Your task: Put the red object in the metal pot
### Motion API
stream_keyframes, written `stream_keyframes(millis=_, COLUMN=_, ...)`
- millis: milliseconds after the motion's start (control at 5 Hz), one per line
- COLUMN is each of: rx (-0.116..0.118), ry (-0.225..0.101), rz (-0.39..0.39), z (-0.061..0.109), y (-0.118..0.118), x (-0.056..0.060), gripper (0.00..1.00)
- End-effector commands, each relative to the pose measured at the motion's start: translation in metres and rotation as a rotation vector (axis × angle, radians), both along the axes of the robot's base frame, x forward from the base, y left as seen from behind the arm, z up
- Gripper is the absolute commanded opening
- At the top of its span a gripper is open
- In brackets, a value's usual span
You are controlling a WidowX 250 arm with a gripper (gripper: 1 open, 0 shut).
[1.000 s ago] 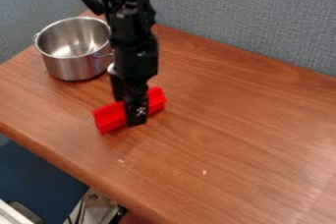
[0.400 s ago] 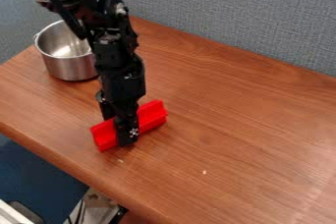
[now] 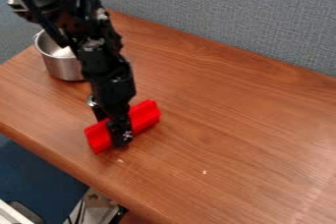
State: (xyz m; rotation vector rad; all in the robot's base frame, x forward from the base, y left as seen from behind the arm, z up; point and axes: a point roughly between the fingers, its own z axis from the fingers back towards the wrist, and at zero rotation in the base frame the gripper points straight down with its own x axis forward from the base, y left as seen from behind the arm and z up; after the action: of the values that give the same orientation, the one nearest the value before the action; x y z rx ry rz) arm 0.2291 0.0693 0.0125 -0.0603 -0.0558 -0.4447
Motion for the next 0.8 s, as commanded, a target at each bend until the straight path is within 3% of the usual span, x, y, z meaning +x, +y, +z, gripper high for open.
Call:
stream_keyframes(millis=0, rx=0.014, ry=-0.065, rz=0.049, z=0.004, y=0.018, x=0.006, gripper=0.00)
stream_keyframes(millis=400, rx=-0.039, ry=-0.085, rz=0.044, z=0.018, y=0.036, x=0.023, gripper=0.00)
stream_keyframes(millis=600, rx=-0.046, ry=-0.112, rz=0.013, z=0.028, y=0.017, x=0.023, gripper=0.00)
